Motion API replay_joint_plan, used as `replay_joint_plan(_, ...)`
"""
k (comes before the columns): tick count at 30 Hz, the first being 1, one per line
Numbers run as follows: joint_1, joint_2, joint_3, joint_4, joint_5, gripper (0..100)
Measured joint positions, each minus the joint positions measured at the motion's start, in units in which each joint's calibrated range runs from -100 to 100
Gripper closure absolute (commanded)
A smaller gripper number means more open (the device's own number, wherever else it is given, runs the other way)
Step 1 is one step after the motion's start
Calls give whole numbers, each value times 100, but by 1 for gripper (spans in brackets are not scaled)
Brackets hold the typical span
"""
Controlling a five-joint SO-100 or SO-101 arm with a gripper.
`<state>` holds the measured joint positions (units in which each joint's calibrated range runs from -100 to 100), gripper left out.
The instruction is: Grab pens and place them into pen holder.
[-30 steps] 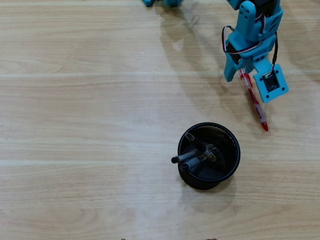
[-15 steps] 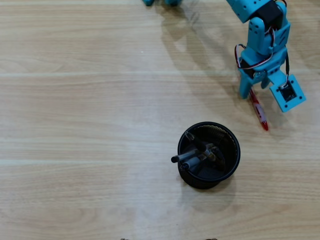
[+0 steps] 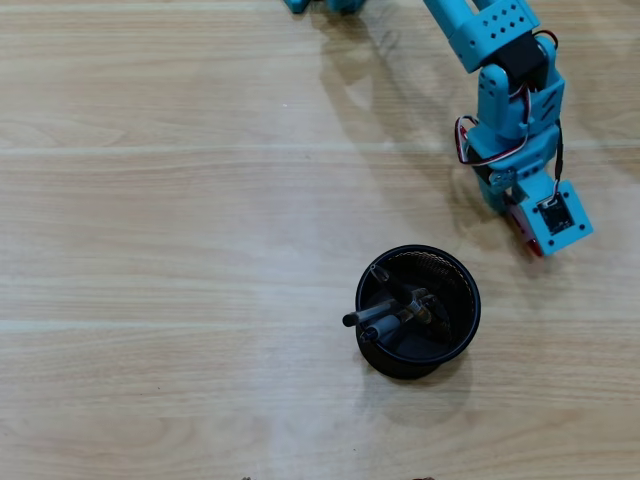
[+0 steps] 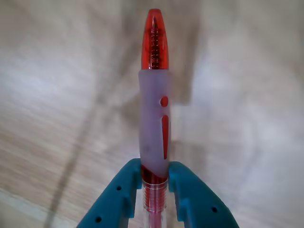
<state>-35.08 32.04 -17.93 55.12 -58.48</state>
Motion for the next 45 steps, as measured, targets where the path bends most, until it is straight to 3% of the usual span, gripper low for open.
replay_joint_plan(4,371,-880,-761,-999,741,98)
replay_joint_plan(9,912,-1363,-1301,-4453,2008,98)
replay_joint_plan(11,1190,-1312,-1062,-5900,1914,98)
replay_joint_plan(14,1587,-1007,-478,-7218,1257,98)
replay_joint_plan(16,1714,-745,-195,-7442,918,98)
replay_joint_plan(20,1756,-398,-151,-7562,751,98)
replay_joint_plan(38,1992,59,682,-7614,709,98)
replay_joint_plan(43,2001,8,1222,-7623,709,87)
replay_joint_plan(45,2026,-135,1443,-7623,709,88)
